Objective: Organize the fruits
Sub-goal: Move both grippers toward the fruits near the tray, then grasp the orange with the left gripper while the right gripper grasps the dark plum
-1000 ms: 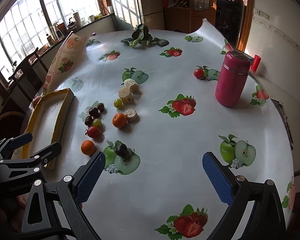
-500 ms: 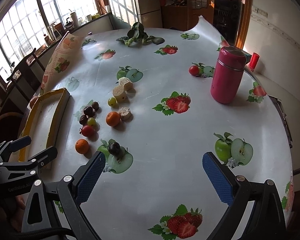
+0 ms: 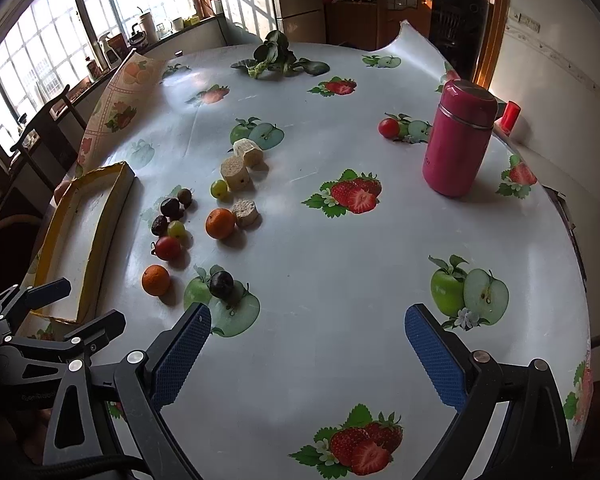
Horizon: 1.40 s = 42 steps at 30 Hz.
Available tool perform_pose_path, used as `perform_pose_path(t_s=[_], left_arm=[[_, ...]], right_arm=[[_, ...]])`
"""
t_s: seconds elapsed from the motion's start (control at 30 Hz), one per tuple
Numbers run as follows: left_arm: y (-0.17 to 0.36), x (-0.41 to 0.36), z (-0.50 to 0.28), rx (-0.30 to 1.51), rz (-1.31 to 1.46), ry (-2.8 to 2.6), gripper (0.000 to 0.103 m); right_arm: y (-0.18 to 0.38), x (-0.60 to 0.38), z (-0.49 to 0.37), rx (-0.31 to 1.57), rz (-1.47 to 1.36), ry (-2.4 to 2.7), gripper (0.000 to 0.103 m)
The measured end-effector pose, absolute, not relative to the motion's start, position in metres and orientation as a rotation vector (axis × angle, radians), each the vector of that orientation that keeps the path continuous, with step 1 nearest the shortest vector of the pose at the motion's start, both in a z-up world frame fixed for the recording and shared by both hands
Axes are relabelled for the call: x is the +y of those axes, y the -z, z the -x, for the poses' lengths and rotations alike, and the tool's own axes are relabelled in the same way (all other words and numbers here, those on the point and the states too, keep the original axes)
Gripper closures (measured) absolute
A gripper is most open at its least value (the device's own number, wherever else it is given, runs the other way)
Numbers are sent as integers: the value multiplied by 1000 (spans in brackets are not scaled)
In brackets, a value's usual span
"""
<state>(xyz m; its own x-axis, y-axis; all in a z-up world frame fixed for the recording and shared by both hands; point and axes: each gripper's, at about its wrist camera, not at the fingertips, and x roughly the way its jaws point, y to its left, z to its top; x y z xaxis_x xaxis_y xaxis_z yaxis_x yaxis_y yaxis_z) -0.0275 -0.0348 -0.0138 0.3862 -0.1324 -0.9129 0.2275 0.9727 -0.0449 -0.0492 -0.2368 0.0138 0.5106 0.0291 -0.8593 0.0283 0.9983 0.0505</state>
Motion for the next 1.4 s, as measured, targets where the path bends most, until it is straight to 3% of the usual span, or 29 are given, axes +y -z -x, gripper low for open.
perform_pose_path(t_s=[0.67,1.03,1.2,1.3,1.4], left_arm=[[23,-40,30,1108,-147,261,3],[44,-20,16,1186,9,283,3],[56,-27,5,1205,-51,264,3],[62,-31,-4,1197,-86,256,3],[70,-30,-14,1205,-75,251,12]], right_arm=[[-12,-234,49,1036,-24,7,4],[-3,-236,50,1055,-52,-20,4],[7,-233,46,1082,-67,-56,4],[14,-227,44,1079,-64,-95,9],[23,-215,37,1097,-40,-135,17]])
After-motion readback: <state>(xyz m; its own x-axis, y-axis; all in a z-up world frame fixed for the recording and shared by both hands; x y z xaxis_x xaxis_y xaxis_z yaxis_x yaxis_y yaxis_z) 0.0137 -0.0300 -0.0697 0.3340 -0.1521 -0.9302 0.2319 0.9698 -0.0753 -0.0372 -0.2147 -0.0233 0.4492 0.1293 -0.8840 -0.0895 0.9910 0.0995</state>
